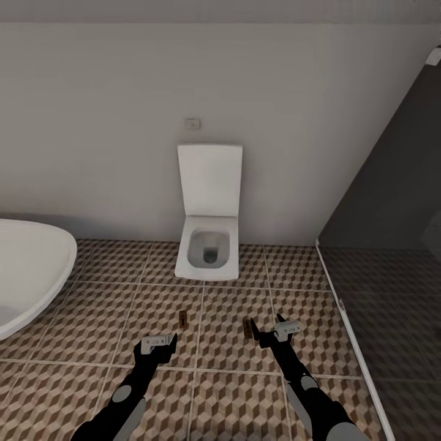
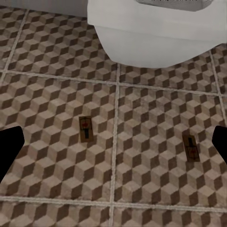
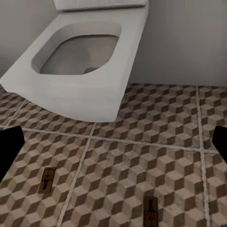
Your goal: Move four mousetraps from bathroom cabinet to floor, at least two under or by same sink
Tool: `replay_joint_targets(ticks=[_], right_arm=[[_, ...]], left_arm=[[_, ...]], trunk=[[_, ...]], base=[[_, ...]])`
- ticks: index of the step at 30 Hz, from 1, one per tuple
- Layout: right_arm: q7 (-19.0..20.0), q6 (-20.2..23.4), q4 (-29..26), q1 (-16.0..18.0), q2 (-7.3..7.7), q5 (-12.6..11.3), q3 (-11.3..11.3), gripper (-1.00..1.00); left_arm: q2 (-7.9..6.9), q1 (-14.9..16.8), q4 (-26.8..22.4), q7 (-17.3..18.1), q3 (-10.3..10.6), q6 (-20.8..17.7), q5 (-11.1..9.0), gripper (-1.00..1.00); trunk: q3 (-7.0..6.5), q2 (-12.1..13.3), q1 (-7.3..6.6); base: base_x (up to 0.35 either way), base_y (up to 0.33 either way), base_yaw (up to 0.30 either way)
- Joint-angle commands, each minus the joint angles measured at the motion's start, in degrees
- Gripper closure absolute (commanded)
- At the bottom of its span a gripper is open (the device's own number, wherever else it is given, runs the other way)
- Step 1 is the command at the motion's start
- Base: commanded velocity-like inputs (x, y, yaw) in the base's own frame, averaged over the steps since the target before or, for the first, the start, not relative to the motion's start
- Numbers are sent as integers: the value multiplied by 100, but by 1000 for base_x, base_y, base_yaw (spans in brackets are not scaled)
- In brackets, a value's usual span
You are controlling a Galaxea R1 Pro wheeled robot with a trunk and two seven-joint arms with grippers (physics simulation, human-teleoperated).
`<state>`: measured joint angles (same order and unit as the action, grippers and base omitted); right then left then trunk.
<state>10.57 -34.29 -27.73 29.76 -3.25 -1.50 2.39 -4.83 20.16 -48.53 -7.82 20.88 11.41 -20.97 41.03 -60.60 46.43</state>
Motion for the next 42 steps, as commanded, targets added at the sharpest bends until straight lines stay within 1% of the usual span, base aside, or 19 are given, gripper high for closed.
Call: replay_joint_targets(ticks=[1,42], right_arm=[[25,-16,5,3,0,-17,-2,-100],[25,-16,5,3,0,-17,-1,-100]], left_arm=[[-10,5,1,-53,44,28,-47,-100],[-10,5,10,-53,47,28,-47,-100]], trunk=[[-15,39,-22],[-751,1683,-923]], base=[[0,0,0],[0,0,0]])
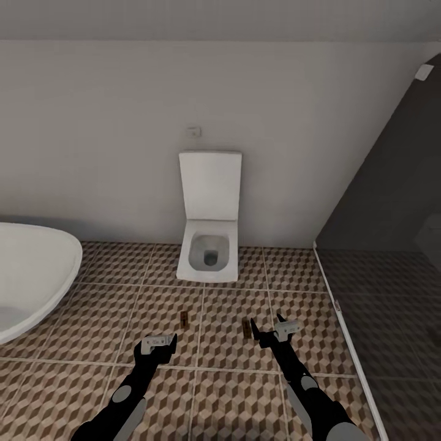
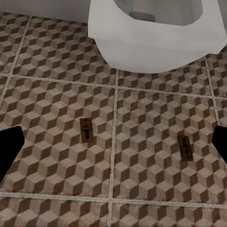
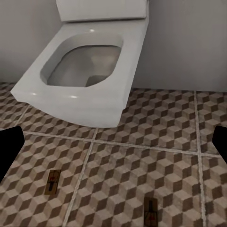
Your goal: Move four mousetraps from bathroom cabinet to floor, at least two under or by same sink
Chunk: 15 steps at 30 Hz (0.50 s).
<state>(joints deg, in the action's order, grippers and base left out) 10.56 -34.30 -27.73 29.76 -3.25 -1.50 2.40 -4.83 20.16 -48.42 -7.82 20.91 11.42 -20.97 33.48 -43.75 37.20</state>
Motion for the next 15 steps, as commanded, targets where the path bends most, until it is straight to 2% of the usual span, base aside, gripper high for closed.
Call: replay_joint_targets(ticks=[1,15], right_arm=[[25,-18,5,3,0,-17,-2,-100],[25,-18,5,3,0,-17,-3,-100]], left_arm=[[-10,6,-1,-53,44,27,-47,-100],[-10,6,-1,-53,44,27,-47,-100]], trunk=[[-14,37,-22],[-265,599,-329]], base=[[0,0,0],[0,0,0]])
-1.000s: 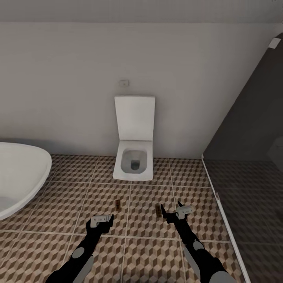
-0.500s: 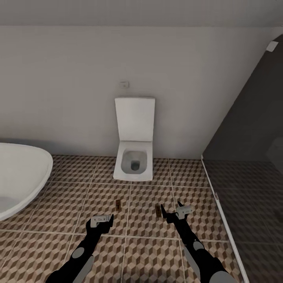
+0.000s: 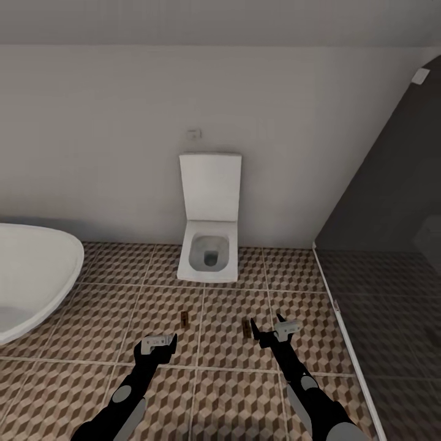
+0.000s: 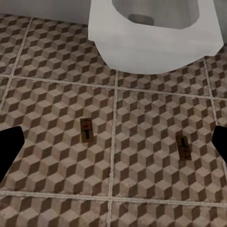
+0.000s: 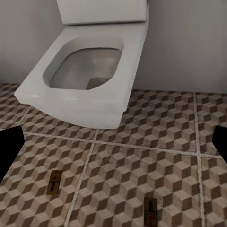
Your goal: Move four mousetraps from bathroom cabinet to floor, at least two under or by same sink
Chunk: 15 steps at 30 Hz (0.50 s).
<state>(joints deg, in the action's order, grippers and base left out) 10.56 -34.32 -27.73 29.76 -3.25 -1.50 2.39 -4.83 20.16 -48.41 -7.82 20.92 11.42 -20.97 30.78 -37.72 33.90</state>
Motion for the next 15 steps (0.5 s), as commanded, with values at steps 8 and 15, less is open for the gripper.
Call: replay_joint_targets(ticks=[8,15], right_arm=[[25,-19,4,3,0,-17,-2,-100],[25,-18,4,3,0,-17,-2,-100]], left_arm=[[-9,6,-1,-53,42,27,-47,-100],[-11,6,-1,-53,44,27,-47,-100]], trunk=[[-139,317,-175],[-265,598,-329]], base=[[0,0,0],[0,0,0]])
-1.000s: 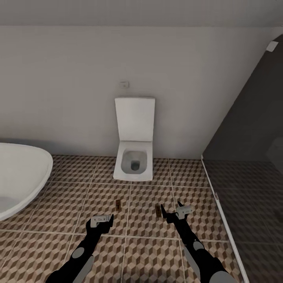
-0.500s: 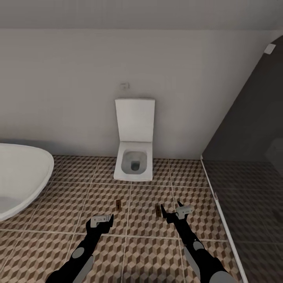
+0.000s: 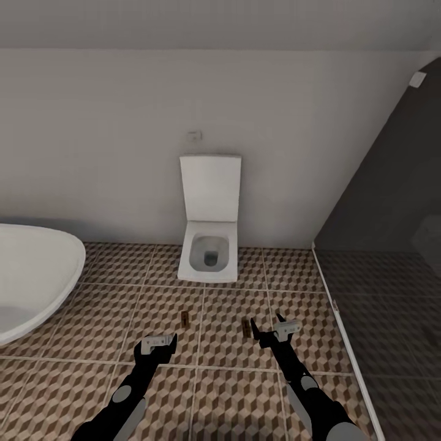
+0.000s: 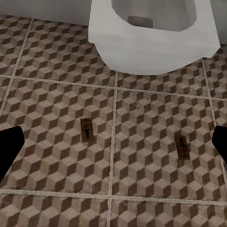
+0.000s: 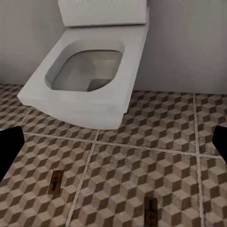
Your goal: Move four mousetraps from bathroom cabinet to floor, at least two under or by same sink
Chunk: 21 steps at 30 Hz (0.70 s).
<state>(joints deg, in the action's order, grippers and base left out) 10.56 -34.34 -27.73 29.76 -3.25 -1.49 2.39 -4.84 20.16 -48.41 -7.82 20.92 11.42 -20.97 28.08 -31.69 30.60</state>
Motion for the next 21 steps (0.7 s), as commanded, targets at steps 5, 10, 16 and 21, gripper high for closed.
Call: replay_joint_targets(ticks=[5,10,16,21], right_arm=[[25,-18,4,3,0,-17,-2,-100],[25,-19,4,3,0,-17,-2,-100],[25,-20,4,3,0,-17,-2,-100],[25,-20,4,3,0,-17,-1,-100]], left_arm=[[-9,6,-1,-53,44,27,-47,-100],[-8,6,-1,-53,44,27,-47,-100],[-8,6,0,-53,44,27,-47,-100],[-8,6,1,-53,44,27,-47,-100]], trunk=[[-84,196,-108],[-174,396,-218],[-282,637,-350],[-372,837,-460]], base=[[0,0,0],[0,0,0],[0,0,0],[0,0,0]])
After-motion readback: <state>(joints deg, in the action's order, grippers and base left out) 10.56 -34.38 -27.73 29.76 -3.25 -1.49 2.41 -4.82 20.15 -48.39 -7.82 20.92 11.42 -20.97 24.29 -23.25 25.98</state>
